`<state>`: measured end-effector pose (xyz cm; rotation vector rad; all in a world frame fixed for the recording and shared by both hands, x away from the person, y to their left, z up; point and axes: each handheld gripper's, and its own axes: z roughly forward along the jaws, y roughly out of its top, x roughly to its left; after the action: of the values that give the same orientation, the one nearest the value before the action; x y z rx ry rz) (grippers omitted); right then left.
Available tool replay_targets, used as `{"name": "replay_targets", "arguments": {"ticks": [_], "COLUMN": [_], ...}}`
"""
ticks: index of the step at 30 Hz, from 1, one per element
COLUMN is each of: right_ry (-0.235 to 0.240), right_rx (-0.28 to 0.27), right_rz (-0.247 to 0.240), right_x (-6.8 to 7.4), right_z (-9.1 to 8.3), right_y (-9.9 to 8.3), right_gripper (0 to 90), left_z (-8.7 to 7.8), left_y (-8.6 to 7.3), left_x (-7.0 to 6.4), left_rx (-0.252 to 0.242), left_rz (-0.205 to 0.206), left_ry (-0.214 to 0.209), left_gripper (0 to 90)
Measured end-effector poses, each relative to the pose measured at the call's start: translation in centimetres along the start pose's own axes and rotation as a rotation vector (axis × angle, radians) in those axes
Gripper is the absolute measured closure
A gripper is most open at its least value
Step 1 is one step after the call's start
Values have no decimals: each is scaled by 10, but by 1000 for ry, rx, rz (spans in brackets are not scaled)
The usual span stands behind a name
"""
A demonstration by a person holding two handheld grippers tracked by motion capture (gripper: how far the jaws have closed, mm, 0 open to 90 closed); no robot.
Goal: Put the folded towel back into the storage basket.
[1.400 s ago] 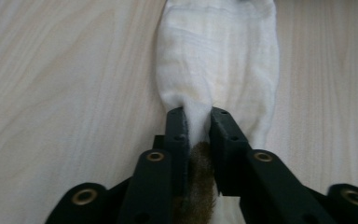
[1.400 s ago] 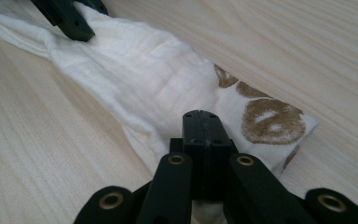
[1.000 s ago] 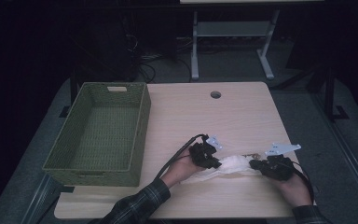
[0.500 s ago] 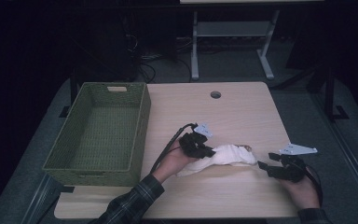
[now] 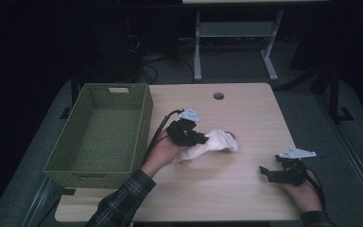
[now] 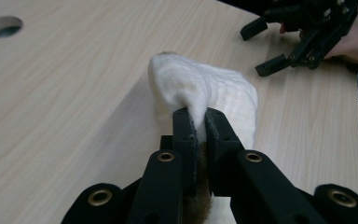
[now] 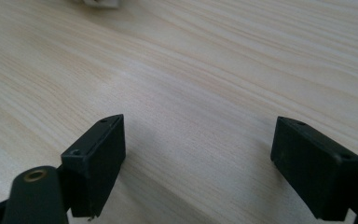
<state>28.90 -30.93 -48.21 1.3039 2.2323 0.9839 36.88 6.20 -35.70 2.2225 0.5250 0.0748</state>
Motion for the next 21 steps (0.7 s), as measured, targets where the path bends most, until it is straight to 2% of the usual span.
{"name": "replay_targets", "arguments": {"ticks": [9,14,21], "right_ry": [-2,-3,-4], "right_rx": [1,1,1], "right_rz": [5,6,6], "right_x": [0,0,0], "right_z": [0,0,0], "right_y": [0,0,0], "right_gripper": [165,165,165], "left_z": [-44,-71,-115], "left_y": [15,21,31], "left_x": [10,18,32], "left_rx": [-26,-48,-75], "left_rz": [8,-5,-23], "left_ry": [64,99,175], "left_gripper": [835,835,835]}}
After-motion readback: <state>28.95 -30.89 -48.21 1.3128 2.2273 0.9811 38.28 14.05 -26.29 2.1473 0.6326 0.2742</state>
